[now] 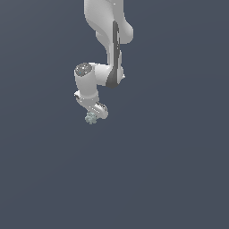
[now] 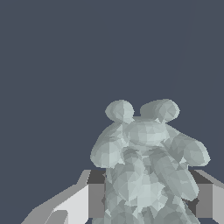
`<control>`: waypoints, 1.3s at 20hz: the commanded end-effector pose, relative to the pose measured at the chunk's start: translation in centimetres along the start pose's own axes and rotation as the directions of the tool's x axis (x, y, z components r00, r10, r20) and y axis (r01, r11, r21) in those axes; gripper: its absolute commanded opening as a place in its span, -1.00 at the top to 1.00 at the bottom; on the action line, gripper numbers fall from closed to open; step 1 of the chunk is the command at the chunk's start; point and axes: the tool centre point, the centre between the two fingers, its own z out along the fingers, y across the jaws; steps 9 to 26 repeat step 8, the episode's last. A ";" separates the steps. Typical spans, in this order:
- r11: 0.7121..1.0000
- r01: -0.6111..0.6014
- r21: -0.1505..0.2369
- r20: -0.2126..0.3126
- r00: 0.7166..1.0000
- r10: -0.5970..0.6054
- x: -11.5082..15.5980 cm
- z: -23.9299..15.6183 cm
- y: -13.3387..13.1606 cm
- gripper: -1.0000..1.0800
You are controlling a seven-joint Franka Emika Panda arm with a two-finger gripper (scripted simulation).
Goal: Pick up the object and move it to a goal position.
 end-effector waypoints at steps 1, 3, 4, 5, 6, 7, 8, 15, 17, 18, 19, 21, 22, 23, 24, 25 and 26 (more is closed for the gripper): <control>1.000 0.001 0.000 0.000 1.000 -0.001 -0.5 -0.2 1.0 1.00; 1.000 0.001 0.000 0.000 1.000 -0.001 -0.8 -0.3 1.6 1.00; 1.000 0.001 0.000 0.000 1.000 -0.001 -0.9 -0.4 1.8 1.00; 1.000 0.001 0.000 0.000 1.000 -0.001 -1.0 -0.4 2.0 1.00; 1.000 0.001 0.000 0.000 1.000 -0.001 -1.0 -0.4 2.1 1.00; 1.000 0.001 0.000 0.000 1.000 -0.001 -1.0 -0.4 2.2 1.00; 1.000 0.001 0.000 0.000 1.000 -0.001 -1.0 -0.5 2.2 1.00; 1.000 0.001 0.000 0.000 1.000 -0.001 -1.0 -0.5 2.2 1.00; 1.000 0.001 0.000 0.000 1.000 -0.001 -1.0 -0.5 2.2 1.00; 1.000 0.001 0.000 0.000 1.000 -0.001 -1.0 -0.5 2.2 1.00; 1.000 0.001 0.000 0.000 1.000 -0.001 -1.0 -0.5 2.2 1.00; 1.000 0.001 0.000 0.000 1.000 -0.001 -1.0 -0.5 2.2 1.00; 1.000 0.001 0.000 0.000 1.000 -0.001 -1.0 -0.5 2.2 1.00; 1.000 0.001 0.000 0.000 1.000 -0.001 -1.0 -0.5 2.2 1.00; 1.000 0.001 0.000 0.000 1.000 -0.001 -1.0 -0.5 2.2 1.00; 1.000 0.001 0.000 0.000 1.000 -0.001 -1.0 -0.5 2.2 1.00; 1.000 0.001 0.000 0.000 1.000 -0.001 -1.0 -0.5 2.2 1.00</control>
